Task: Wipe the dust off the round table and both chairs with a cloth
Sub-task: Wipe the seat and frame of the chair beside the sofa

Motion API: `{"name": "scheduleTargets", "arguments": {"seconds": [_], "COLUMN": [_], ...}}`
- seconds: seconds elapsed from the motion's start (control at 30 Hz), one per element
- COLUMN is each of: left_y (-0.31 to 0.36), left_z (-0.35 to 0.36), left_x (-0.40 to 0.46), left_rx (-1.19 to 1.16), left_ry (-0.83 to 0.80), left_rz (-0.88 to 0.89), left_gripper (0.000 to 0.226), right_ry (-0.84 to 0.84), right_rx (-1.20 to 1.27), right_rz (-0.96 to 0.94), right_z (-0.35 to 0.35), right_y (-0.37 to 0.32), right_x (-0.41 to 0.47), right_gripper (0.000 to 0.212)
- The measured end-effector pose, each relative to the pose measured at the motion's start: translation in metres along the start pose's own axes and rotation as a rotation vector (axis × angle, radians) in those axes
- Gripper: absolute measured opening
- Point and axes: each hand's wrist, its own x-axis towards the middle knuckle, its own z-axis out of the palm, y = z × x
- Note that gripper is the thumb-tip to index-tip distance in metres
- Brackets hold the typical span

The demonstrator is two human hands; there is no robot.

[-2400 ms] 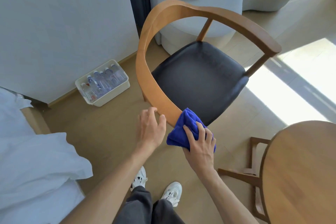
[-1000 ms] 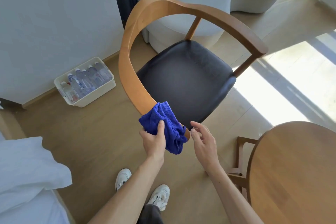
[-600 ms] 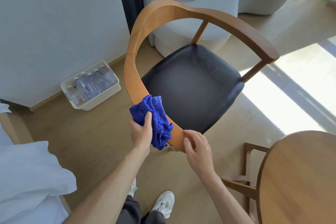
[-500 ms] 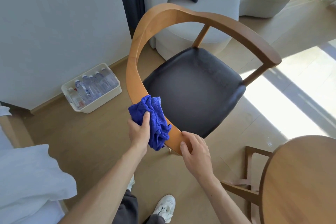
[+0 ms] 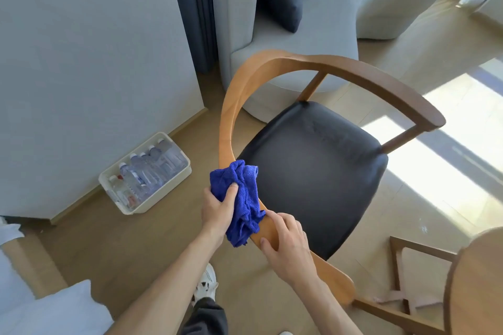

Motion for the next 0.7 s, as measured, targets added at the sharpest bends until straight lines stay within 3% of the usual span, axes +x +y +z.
{"name": "scheduleTargets", "arguments": {"seconds": [0.3,0.7], "left_y": [0.01,0.014], "left_z": [-0.011,-0.009], "left_x": [0.015,0.015], "left_rx": [0.061,0.216], "left_ry": [-0.055,0.037], "left_rz": [0.008,0.084], "left_gripper": [0.03,0.016], "right_ry": [0.022,0.081], "right_rx": [0.068,0.175], "right_rz": [0.124,0.146], "right_z": [0.01,0.011], "right_y": [-0.04,-0.045], "right_x": [0.04,0.046], "right_gripper": [0.056,0.05]}}
